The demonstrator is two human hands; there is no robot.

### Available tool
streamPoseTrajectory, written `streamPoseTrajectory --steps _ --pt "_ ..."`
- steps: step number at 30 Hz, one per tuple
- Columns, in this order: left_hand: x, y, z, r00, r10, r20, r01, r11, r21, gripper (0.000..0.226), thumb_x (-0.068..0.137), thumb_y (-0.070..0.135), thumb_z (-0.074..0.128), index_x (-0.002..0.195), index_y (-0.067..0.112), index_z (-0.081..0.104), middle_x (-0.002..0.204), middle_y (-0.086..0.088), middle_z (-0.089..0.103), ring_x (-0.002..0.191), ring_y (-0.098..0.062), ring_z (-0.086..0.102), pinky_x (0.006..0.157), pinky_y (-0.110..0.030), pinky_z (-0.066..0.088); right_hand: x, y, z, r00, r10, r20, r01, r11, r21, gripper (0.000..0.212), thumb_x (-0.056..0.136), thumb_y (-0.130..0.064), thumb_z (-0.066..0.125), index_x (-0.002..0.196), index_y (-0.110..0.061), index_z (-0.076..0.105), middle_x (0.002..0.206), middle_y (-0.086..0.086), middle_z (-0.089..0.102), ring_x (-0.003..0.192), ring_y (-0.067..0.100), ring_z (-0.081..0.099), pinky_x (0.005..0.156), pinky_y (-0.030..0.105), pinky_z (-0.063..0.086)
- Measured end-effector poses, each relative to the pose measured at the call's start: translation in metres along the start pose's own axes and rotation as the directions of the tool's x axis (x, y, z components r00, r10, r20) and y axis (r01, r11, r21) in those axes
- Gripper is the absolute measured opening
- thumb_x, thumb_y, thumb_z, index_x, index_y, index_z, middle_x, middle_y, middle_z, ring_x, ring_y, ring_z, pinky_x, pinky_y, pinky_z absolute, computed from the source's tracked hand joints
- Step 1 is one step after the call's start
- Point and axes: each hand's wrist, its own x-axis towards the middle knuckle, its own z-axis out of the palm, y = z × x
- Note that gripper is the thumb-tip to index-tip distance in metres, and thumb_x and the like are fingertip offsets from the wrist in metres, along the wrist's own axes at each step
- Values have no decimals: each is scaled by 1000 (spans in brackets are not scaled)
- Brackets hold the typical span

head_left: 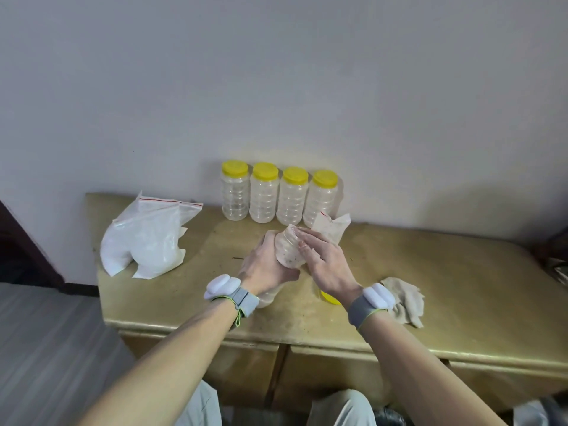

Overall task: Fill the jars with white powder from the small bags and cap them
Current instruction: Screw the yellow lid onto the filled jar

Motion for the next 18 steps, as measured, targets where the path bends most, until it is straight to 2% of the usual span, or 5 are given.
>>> streamPoseTrajectory --steps 3,6,10,14,18 --pt "-3 0 4 998 40 41 -41 999 33 82 57 43 78 128 34 38 120 10 54 101 -24 62 82 -40 53 3 -6 2 998 41 -37 -39 998 43 35 99 -43 51 132 -35 59 136 -16 52 127 6 52 111 36 40" --pt "-2 1 5 997 48 52 -50 998 46 81 59 44 77 128 36 36 121 9 54 103 -25 63 82 -39 52 3 -9 7 999 30 -13 -30 999 40 40 104 -26 47 144 -23 52 144 -17 45 132 -10 35 117 18 26" --pt "-2 1 3 999 27 25 -28 1000 8 87 58 47 81 132 34 36 127 10 55 109 -23 62 86 -38 51 -4 -7 16 1000 18 -9 -18 1000 7 45 108 -33 38 151 -20 40 154 -10 37 138 -8 24 113 8 13" --pt "-3 -1 2 999 34 20 -34 999 -10 88 59 45 81 134 33 37 129 10 54 111 -23 61 87 -38 51 -3 -6 21 997 23 -68 -21 999 40 42 108 -33 37 147 -21 47 146 -10 42 131 -10 30 108 1 15" --pt "-5 -4 2 999 32 6 -31 999 -26 89 60 44 81 136 33 36 131 10 53 110 -23 62 86 -37 51 -4 -5 22 999 10 -35 -7 998 64 41 107 -31 39 145 -19 51 146 -12 43 134 -9 31 109 1 16"
